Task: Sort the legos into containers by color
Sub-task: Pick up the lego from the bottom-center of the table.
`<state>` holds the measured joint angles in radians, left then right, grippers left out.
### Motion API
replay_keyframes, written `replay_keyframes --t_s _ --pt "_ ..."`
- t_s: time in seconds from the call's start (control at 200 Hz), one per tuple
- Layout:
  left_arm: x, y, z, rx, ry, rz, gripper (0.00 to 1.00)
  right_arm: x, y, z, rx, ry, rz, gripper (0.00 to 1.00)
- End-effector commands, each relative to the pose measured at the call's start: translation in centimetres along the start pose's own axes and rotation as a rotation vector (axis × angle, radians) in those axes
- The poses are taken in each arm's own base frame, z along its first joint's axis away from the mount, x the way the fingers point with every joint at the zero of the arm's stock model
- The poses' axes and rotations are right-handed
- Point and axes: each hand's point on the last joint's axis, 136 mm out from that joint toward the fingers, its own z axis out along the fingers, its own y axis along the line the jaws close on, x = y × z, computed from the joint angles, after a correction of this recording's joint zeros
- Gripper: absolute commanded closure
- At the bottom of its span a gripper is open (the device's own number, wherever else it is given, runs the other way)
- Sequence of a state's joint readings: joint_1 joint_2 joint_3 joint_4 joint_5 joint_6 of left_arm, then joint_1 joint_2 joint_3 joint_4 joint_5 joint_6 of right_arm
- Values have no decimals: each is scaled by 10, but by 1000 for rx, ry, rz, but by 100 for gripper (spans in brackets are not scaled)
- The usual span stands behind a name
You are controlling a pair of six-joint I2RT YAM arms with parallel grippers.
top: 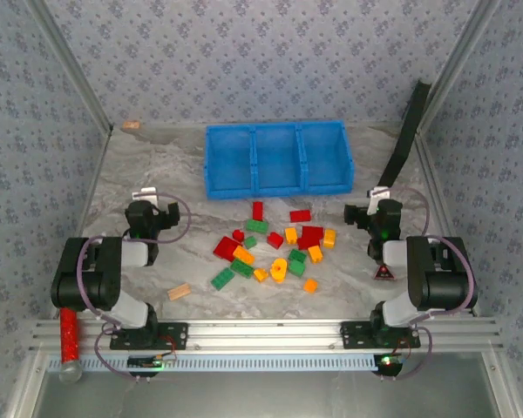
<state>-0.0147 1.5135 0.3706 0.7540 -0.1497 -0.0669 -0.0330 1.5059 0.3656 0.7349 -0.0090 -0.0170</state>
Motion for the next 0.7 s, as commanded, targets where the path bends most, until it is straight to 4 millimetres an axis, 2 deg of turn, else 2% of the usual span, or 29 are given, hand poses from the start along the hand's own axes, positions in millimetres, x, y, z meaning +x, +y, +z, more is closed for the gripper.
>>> replay_keyframes --t_s 0.0,0.695 --pt "-28 3 5 -16 -91 3 0 -25 -3 4 4 -79 -12 0" --pt "-28 3 5 -16 -92 3 0 -25 -3 4 1 -78 -9 0"
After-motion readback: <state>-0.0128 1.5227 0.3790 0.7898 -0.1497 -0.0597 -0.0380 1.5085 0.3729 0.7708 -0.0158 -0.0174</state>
